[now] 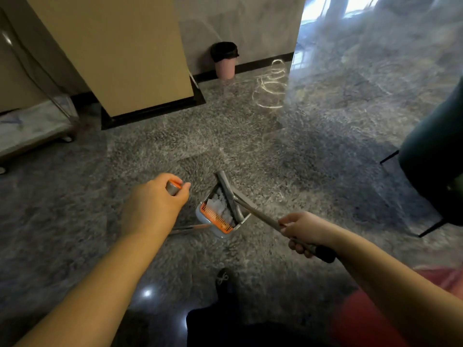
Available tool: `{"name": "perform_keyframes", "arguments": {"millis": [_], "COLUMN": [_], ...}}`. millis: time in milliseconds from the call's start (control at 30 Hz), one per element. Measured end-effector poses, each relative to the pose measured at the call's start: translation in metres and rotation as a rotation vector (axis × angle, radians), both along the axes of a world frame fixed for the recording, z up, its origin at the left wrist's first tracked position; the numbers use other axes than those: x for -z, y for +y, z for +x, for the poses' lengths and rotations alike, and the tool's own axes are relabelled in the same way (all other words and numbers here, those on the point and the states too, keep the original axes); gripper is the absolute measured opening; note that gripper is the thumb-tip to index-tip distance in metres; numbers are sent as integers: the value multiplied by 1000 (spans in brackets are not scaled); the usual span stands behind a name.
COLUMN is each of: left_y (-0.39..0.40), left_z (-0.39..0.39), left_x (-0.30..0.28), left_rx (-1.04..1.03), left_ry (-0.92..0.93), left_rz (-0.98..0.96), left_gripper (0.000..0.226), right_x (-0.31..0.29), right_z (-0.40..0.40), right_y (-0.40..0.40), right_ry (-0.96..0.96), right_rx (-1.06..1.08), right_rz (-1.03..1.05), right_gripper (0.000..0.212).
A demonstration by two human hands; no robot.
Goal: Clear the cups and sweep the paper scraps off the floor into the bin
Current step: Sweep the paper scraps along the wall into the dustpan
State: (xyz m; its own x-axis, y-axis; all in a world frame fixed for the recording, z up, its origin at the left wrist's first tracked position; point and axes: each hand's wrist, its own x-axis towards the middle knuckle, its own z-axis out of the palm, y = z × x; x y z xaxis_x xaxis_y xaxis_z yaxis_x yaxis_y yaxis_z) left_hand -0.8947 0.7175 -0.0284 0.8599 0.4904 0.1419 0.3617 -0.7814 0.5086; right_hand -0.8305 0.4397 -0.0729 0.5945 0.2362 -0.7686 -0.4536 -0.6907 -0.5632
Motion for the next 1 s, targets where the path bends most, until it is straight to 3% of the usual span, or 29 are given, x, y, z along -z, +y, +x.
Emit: {"name": "perform_keyframes", "arguments": {"millis": [167,333,467,634,1000], "left_y": [19,41,49,51,32], "left_z": [117,233,319,422,662], "left_x": [3,1,-4,-1,5], "left_rx": [52,104,163,196,152], "left_ry": [23,39,45,35,38], "left_rz": [35,9,-14,-22,-3], "left_gripper": [20,20,18,17,20], "right_x": [1,-6,-9,-2,0], "right_z": [106,204,278,376,635], "right_y": [17,37,43,43,31], "right_ry": [32,42,35,10,1], "right_rx": [43,110,150,203,96], "right_rz": [-20,-49,-34,-6,-41], "right_gripper": [24,11,20,15,29]}}
